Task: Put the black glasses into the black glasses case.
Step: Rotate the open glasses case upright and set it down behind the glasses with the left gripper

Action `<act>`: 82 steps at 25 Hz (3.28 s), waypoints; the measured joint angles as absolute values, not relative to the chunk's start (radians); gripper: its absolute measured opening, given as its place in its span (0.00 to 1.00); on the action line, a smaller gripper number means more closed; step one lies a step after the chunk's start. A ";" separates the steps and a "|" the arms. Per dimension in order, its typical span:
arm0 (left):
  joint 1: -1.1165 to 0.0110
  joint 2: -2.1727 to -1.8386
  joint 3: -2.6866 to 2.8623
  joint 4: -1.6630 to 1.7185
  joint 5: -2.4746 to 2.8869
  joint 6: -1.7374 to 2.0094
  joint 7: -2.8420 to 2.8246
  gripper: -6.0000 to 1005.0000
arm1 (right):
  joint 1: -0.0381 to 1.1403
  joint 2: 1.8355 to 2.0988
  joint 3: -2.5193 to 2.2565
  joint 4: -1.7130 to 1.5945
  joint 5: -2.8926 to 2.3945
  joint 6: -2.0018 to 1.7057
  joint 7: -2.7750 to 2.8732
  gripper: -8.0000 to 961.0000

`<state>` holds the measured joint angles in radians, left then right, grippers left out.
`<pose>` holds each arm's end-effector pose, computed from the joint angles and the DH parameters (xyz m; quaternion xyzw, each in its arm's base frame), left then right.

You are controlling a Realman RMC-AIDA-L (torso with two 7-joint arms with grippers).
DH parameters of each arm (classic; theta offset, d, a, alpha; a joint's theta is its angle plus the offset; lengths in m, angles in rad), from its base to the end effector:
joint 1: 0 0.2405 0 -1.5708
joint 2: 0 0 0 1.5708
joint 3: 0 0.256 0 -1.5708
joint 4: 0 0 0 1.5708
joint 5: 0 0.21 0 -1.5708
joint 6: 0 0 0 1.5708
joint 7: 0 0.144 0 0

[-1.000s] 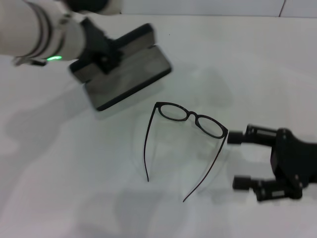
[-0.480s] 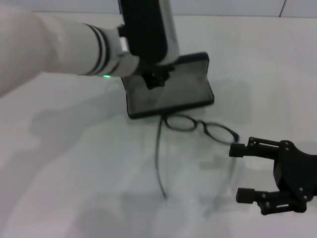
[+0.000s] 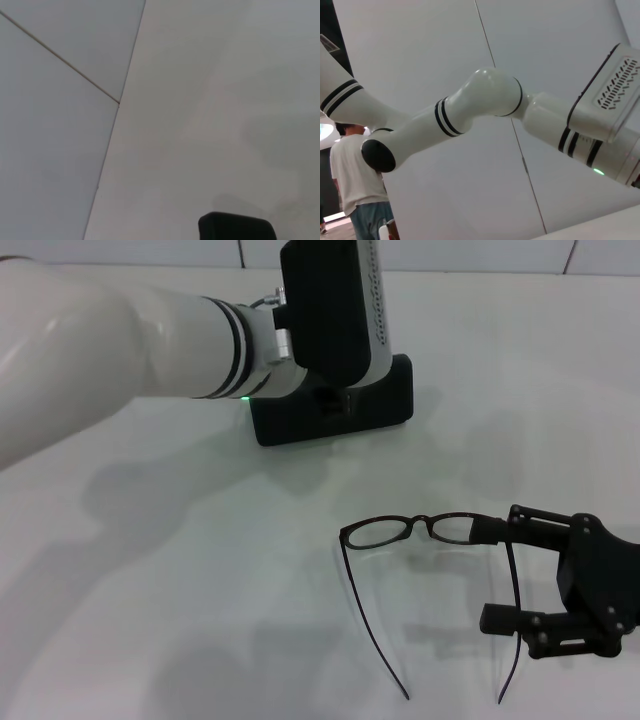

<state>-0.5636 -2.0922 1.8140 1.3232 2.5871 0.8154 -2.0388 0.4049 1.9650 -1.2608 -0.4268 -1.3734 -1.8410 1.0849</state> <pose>-0.1190 0.3780 -0.0721 -0.9422 0.1354 0.1139 0.2844 0.2525 0.2526 -0.0062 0.9121 -0.1149 -0.3934 0.0119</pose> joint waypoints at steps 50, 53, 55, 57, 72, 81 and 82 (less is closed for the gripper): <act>-0.719 -2.089 1.594 1.224 2.537 1.186 -2.059 0.03 | 0.381 1.985 -1.234 -0.416 -1.372 -1.824 1.080 0.88; -0.705 -2.090 1.594 1.265 2.526 1.248 -2.056 0.03 | 0.380 1.985 -1.233 -0.416 -1.372 -1.824 1.080 0.88; -0.698 -2.090 1.594 1.289 2.512 1.284 -2.054 0.03 | 0.380 1.985 -1.233 -0.416 -1.372 -1.824 1.080 0.88; -0.696 -2.090 1.594 1.297 2.510 1.309 -2.053 0.03 | 0.380 1.985 -1.233 -0.416 -1.372 -1.824 1.080 0.88; -0.615 -2.092 1.596 1.390 2.486 1.323 -2.049 0.03 | 0.371 1.988 -1.233 -0.416 -1.371 -1.833 1.078 0.88; -0.634 -2.092 1.617 1.287 2.492 1.197 -2.049 0.03 | 0.358 1.991 -1.233 -0.416 -1.372 -1.836 1.078 0.88; -0.636 -2.092 1.623 1.271 2.492 1.186 -2.049 0.03 | 0.357 1.991 -1.233 -0.416 -1.372 -1.836 1.078 0.88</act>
